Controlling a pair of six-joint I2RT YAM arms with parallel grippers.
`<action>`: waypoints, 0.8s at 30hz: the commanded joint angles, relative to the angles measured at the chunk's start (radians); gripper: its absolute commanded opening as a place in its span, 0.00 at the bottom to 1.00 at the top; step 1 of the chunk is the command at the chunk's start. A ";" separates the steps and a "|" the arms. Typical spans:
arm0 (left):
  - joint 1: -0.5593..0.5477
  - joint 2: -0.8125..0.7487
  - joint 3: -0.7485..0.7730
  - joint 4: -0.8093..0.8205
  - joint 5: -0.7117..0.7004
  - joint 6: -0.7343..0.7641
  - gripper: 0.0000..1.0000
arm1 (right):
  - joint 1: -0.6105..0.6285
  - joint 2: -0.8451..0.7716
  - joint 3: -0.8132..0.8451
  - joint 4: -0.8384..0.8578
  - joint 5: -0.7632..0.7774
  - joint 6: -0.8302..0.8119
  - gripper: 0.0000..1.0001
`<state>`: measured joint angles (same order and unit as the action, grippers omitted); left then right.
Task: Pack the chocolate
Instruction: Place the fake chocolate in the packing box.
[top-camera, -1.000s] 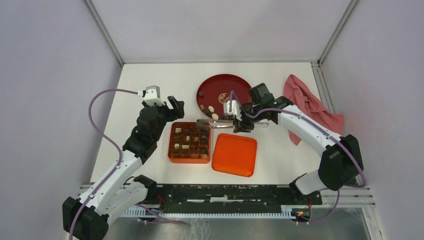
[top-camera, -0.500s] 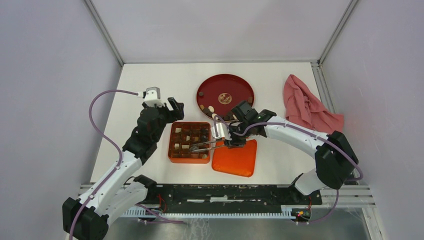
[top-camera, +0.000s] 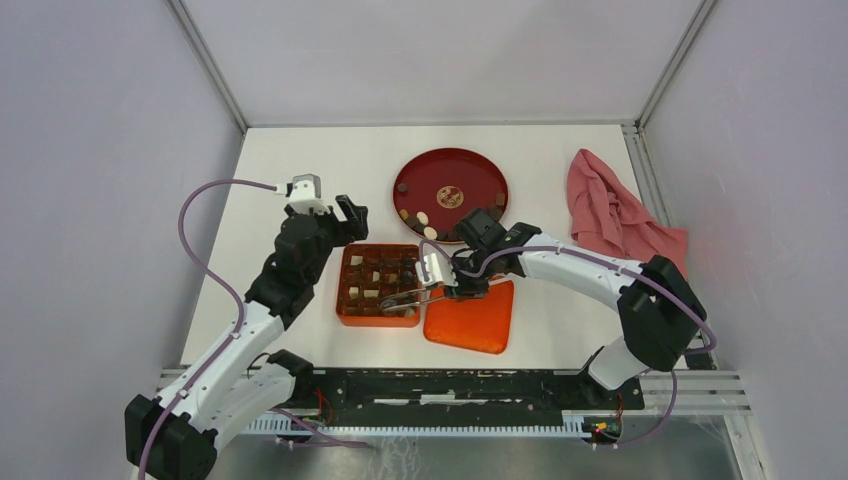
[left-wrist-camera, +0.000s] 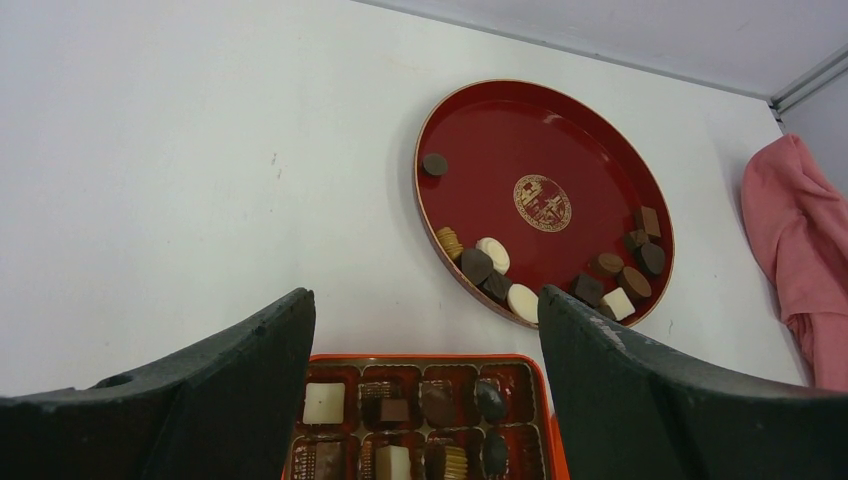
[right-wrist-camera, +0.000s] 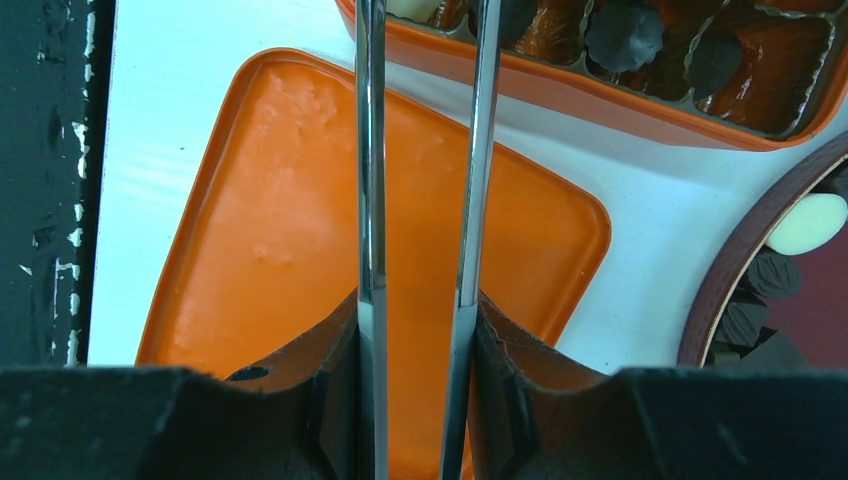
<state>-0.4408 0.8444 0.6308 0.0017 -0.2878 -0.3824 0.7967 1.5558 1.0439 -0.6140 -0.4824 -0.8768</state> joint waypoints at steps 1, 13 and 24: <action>-0.006 0.000 0.003 0.021 -0.020 -0.039 0.87 | 0.006 0.007 0.011 0.026 0.008 -0.003 0.30; -0.006 0.004 0.006 0.020 -0.019 -0.039 0.87 | 0.023 0.027 0.014 0.033 0.026 0.011 0.39; -0.006 0.004 0.007 0.018 -0.018 -0.039 0.87 | 0.028 0.028 0.023 0.037 0.031 0.025 0.45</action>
<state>-0.4412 0.8520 0.6308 0.0010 -0.2878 -0.3824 0.8185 1.5890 1.0439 -0.5980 -0.4480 -0.8627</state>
